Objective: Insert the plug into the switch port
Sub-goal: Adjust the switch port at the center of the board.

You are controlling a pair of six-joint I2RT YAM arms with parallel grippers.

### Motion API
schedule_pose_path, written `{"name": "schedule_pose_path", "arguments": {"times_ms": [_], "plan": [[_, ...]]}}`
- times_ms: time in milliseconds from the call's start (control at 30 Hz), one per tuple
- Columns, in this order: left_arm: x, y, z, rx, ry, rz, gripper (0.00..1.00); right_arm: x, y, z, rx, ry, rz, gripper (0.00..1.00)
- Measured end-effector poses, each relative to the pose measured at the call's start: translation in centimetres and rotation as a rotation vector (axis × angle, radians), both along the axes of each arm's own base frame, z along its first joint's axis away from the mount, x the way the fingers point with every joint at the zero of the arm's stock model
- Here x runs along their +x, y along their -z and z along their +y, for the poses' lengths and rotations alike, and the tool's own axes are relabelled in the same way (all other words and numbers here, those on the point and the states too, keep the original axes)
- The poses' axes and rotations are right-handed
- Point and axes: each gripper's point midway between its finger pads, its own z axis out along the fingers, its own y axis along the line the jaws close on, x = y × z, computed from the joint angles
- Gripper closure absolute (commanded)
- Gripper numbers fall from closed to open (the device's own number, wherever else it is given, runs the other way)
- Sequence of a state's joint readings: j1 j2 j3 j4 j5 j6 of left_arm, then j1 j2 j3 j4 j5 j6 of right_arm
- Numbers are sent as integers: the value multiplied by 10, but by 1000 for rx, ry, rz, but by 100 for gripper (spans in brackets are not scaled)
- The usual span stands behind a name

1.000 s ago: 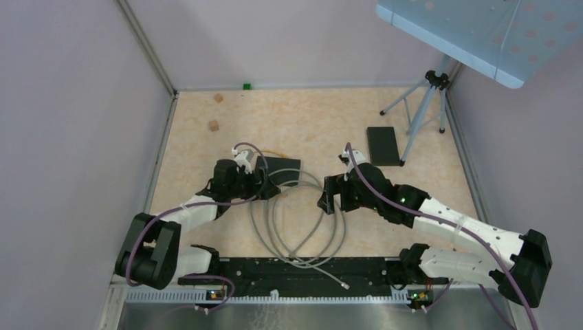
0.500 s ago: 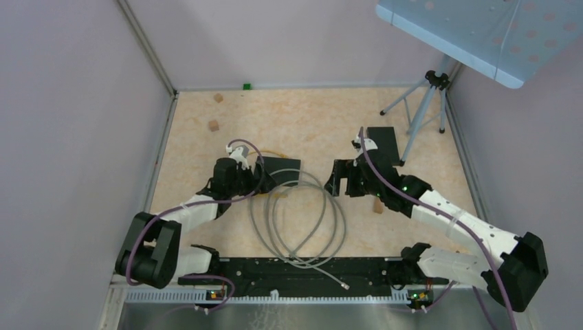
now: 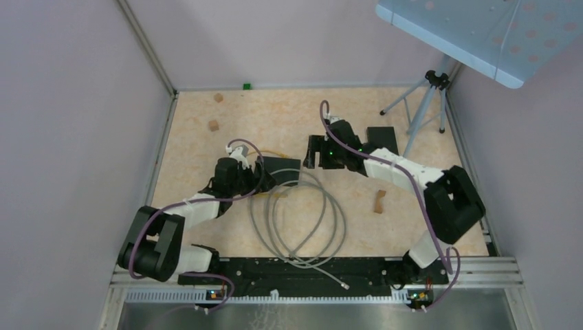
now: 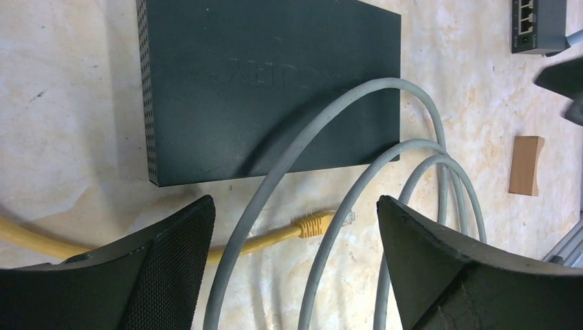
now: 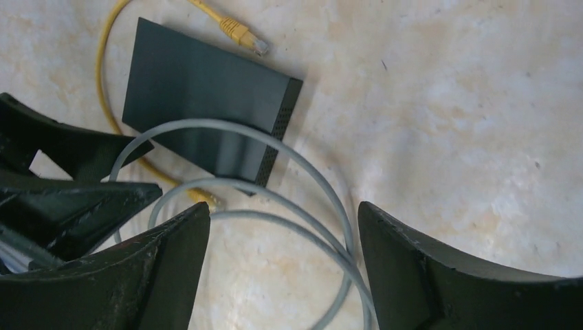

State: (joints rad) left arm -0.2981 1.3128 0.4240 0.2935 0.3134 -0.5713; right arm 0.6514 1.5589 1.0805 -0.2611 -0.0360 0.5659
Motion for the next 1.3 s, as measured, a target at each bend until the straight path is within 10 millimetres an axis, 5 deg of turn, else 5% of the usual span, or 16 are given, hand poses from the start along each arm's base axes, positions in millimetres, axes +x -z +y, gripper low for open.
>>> {"name": "schedule_pose_path", "arguments": {"times_ms": [400, 667, 933, 1300], "plan": [[2, 7, 2, 4, -21, 20, 9, 62, 66, 70, 12, -119, 53, 18], [3, 10, 4, 3, -43, 30, 15, 91, 80, 93, 1, -167, 23, 35], [16, 11, 4, 4, -56, 27, 18, 82, 85, 93, 41, -194, 13, 42], [48, 10, -8, 7, -20, 25, 21, 32, 88, 63, 103, -187, 25, 45]]}}
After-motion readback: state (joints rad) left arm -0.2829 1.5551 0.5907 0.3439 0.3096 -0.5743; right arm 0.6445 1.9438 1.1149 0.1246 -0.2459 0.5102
